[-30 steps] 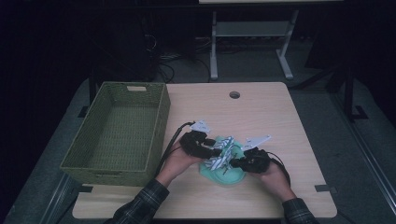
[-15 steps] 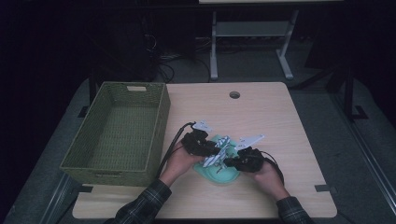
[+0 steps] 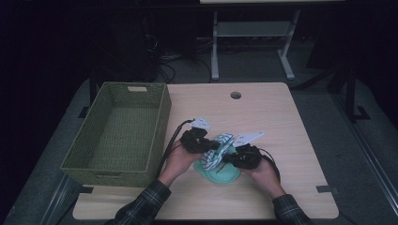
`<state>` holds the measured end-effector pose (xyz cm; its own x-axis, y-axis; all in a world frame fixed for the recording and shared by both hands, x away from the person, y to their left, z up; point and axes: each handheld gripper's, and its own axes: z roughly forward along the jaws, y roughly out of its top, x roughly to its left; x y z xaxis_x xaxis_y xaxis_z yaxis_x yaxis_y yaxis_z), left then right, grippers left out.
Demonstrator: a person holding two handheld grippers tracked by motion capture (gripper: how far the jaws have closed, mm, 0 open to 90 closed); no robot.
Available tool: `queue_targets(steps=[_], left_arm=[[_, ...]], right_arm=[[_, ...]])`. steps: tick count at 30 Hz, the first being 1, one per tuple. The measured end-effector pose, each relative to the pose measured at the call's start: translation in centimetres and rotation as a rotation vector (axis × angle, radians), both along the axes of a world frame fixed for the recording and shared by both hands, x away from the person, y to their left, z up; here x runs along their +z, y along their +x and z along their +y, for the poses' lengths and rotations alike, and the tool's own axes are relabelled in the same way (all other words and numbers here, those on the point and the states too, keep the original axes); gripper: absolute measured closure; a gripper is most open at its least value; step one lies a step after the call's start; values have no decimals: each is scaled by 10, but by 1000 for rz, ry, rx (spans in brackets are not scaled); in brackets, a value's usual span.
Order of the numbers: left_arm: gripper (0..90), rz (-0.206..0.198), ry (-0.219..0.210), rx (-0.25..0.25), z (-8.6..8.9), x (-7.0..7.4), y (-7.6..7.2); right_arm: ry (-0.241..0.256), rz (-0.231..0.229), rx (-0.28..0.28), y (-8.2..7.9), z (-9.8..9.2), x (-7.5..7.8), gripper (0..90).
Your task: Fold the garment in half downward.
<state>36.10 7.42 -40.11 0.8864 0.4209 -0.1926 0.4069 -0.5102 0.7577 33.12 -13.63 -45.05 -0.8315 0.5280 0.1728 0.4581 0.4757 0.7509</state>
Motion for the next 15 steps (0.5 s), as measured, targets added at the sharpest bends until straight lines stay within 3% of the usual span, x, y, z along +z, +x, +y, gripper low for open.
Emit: queue_targets(steps=[7,15], left_arm=[[888,27,4,-7,-5,-11,0],[888,24,7,-28,-19,-22,-7]], right_arm=[[-17,17,-19,2,0,-8,899],[-38,56,-87,9,-20,-17,899]])
